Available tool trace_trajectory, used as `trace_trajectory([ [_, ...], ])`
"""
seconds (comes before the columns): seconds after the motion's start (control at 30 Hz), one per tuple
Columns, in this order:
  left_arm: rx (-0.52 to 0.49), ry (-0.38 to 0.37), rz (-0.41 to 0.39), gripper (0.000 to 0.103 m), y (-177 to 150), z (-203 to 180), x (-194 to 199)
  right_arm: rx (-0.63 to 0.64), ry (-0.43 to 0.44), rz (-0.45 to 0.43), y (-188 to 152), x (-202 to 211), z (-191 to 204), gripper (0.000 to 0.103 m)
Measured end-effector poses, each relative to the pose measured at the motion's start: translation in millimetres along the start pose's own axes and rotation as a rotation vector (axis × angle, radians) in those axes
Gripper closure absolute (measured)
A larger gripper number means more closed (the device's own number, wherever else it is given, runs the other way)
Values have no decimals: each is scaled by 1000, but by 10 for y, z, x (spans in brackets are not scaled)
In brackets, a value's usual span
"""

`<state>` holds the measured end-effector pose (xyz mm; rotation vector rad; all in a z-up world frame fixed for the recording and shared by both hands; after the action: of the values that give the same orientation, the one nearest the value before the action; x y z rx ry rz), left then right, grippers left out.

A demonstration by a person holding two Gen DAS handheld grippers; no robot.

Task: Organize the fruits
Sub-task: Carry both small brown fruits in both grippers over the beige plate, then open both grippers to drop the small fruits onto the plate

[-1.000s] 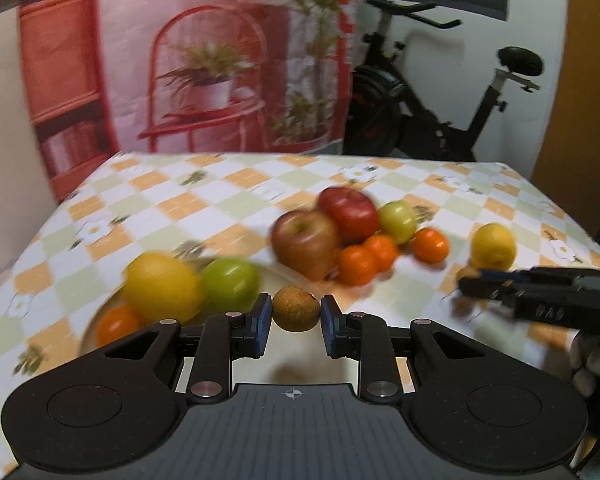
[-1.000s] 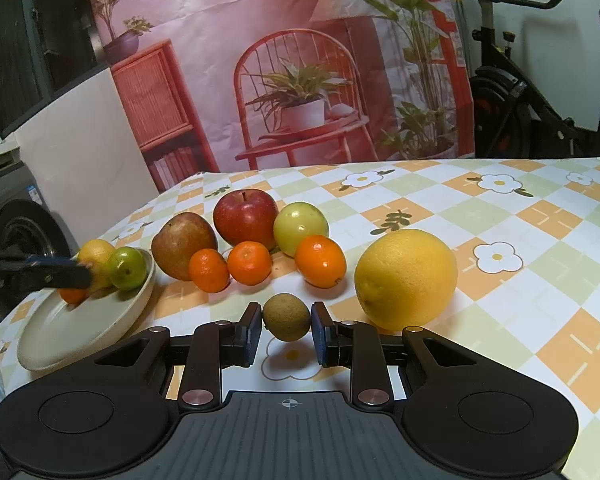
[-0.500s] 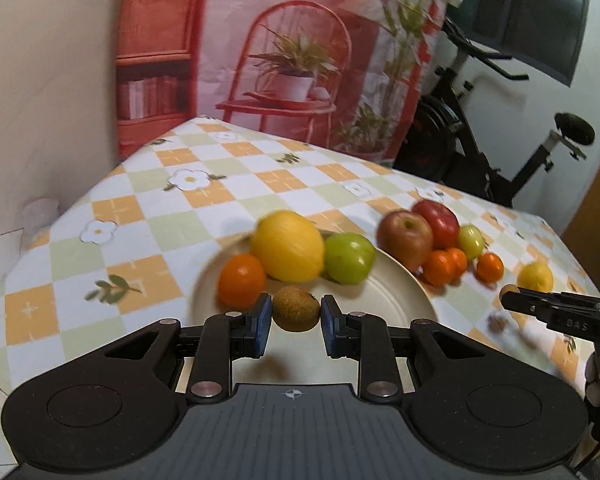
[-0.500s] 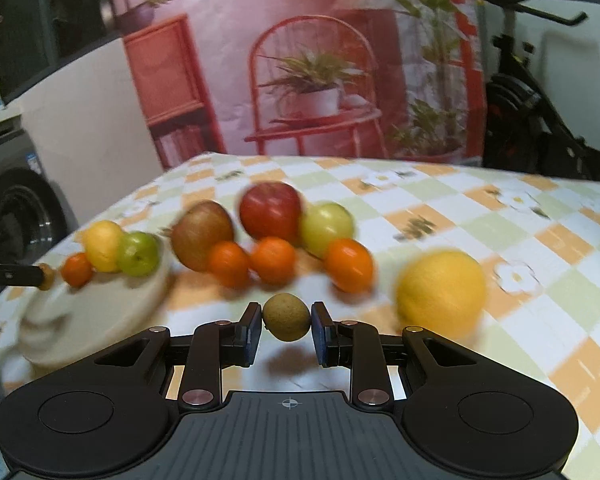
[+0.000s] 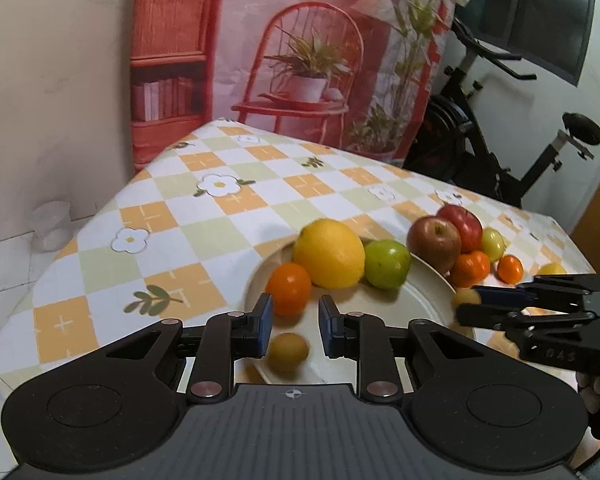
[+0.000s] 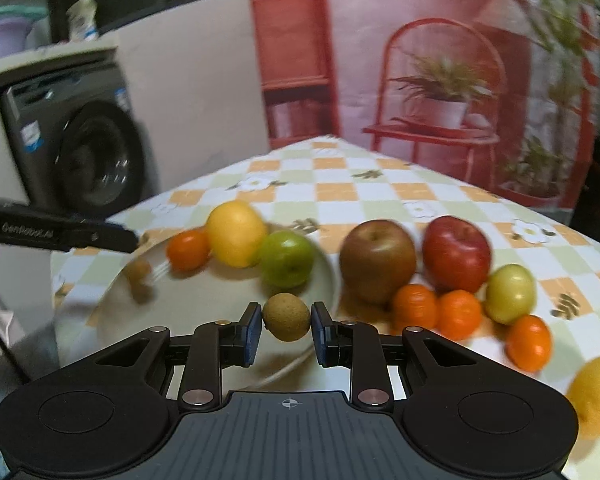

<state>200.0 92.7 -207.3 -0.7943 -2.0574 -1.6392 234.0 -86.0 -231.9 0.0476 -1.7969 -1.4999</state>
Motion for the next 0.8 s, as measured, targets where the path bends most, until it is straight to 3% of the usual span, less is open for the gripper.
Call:
trace_trajectory([
  [0.2, -38, -1, 22, 77, -86, -57, -95, 35, 12, 29, -70, -76, 95, 79],
  [0.5, 23, 0, 36, 77, -98, 31, -117, 39, 34, 41, -101, -94, 126, 78],
  [0.63, 33, -8, 41, 77, -123, -6, -132, 44, 49, 32, -108, -59, 158, 69],
  [0.8, 42, -5, 34, 77, -134, -27, -120, 41, -3, -36, -81, 94, 50, 64],
])
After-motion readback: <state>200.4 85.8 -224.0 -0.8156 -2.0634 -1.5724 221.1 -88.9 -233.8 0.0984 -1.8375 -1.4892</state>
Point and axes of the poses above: each gripper's, at about its wrist camera, not at the fingertips, and x roughly against the way its jaws point, z to its left, y to its top, the point moved 7 cm from there along -x, roughly the way its jaws point, and after that the axes turned 6 degrees about x, right-handed, at the moved point
